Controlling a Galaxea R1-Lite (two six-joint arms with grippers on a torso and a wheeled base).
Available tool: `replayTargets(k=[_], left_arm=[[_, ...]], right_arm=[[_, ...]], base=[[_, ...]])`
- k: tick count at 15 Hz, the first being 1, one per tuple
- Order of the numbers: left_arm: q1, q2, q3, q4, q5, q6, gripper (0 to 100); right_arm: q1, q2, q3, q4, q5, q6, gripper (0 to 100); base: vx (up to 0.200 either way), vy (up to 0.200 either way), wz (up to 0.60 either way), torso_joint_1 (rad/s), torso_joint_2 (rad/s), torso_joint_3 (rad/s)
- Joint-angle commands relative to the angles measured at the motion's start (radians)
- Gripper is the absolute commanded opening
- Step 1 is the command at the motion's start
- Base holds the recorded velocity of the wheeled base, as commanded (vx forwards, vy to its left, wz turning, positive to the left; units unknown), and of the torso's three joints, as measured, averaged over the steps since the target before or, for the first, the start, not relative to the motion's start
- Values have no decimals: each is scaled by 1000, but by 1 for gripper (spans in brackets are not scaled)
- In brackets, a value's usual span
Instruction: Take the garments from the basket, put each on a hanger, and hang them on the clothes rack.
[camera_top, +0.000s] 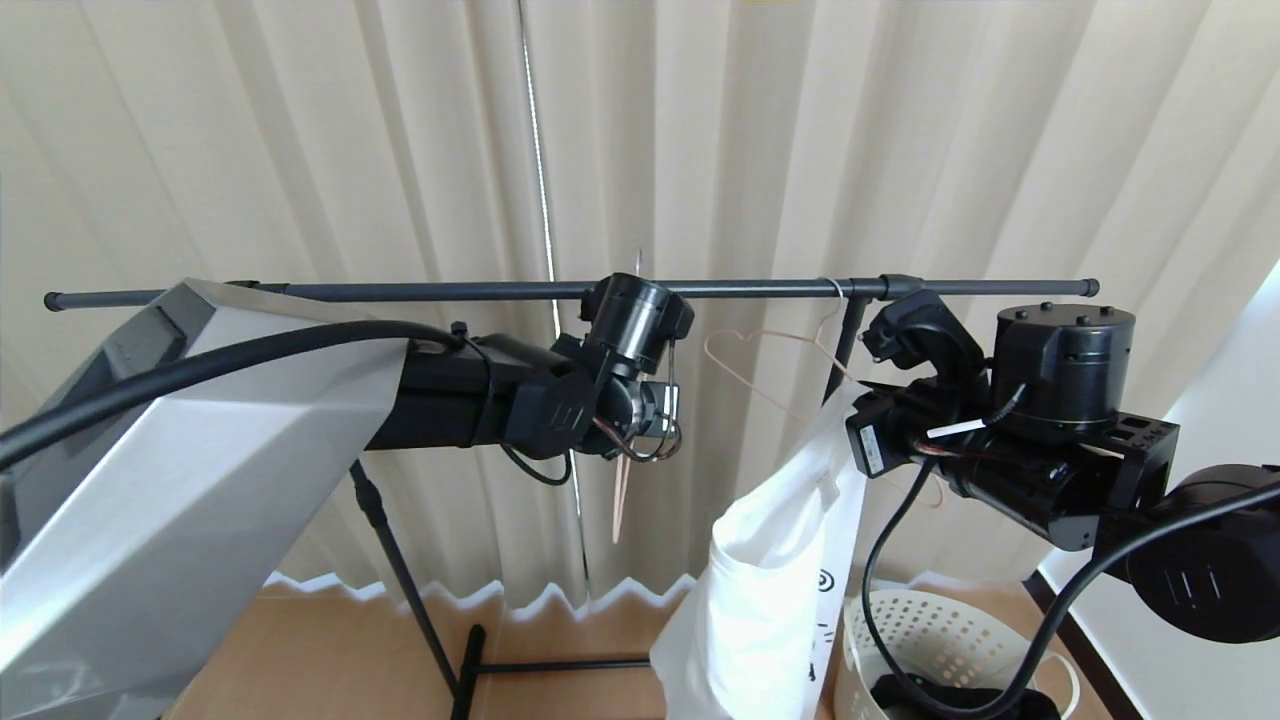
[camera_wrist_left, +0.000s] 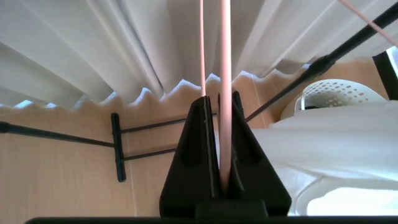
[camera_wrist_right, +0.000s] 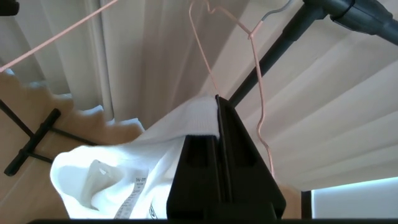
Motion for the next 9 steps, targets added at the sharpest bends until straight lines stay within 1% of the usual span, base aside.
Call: replayTargets(k=[1,3,6,7,9], left_arm=[[-8,-57,56,-6,0,0,0],[-14,-131,159,-35,0,0,0],[-28,-216,309,-124,0,14,0],[-38,-287,443,-211,-6,49,0],[-41,-351,602,-340,-15,121,0]], right_arm=[[0,-2,0,-1,0,0,0],[2,-5,0,-1,0,0,0],[22,-14,7,-1,-2,0,0],[25,-15,10,-1,-3,0,0],[37,-14,15,0,-3,0,0]], base=[[0,0,0,0,0,0],[0,0,0,0,0,0],[0,0,0,0,0,0],[0,0,0,0,0,0],[0,0,0,0,0,0]])
